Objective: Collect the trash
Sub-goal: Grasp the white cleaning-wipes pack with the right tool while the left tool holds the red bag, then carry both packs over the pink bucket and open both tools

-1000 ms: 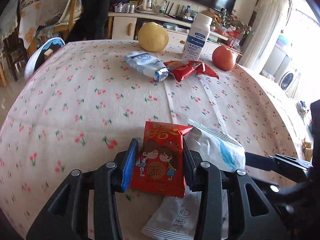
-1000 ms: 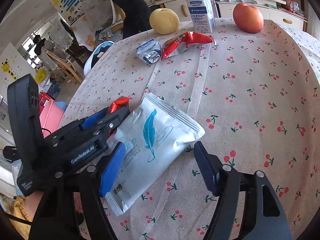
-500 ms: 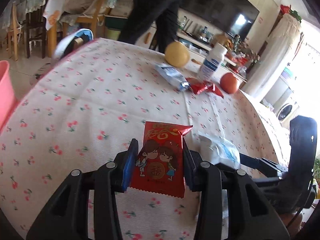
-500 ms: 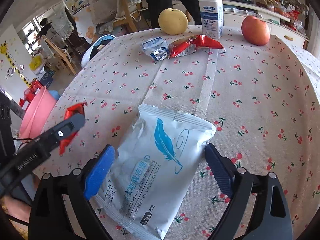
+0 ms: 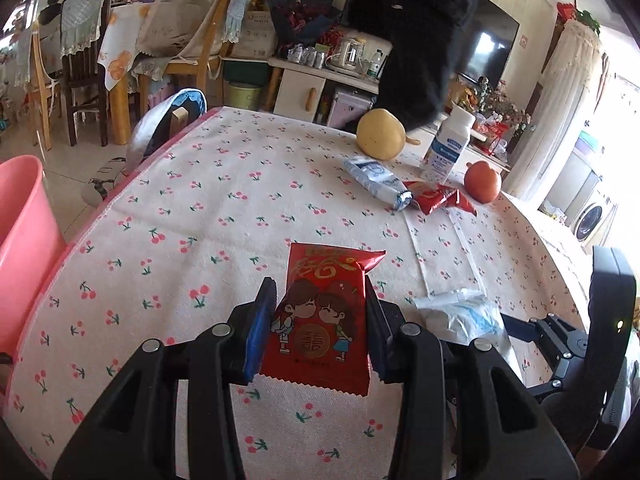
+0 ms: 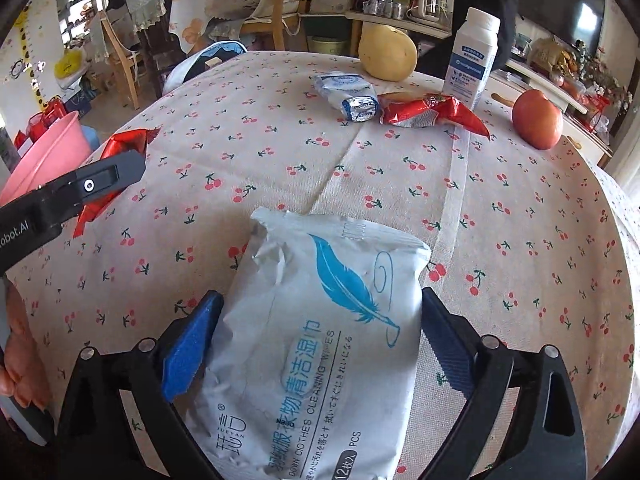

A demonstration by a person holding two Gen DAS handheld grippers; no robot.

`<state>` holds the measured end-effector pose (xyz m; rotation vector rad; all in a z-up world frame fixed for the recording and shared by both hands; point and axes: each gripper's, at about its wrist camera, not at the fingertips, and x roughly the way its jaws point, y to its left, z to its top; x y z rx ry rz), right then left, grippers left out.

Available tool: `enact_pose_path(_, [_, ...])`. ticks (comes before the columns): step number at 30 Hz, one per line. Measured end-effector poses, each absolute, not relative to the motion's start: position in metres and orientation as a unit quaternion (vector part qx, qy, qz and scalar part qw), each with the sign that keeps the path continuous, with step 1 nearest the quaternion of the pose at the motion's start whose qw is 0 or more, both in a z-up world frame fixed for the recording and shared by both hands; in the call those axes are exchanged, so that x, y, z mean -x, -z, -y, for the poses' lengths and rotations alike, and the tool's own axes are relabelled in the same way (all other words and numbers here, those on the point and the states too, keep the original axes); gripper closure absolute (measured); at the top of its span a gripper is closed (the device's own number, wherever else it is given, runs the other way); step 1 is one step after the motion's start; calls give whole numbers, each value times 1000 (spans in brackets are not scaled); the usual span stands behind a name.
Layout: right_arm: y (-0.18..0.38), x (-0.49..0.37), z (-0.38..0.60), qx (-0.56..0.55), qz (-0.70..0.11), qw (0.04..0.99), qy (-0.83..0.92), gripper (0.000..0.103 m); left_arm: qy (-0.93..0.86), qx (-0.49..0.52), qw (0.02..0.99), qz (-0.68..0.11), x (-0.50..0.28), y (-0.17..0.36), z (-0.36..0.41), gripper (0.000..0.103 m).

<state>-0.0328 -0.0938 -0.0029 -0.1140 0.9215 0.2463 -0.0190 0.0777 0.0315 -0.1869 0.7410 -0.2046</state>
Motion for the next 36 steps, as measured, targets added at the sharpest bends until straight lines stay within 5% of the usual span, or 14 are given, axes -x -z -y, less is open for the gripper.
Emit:
enact_pose_path(12, [0, 32, 94, 52, -432, 891, -130, 25, 101, 96, 925, -354, 10, -37, -88, 59])
enact_pose_path(36, [-35, 45, 79, -35, -381, 913, -144, 26, 10, 104, 957, -270, 18, -74, -153, 59])
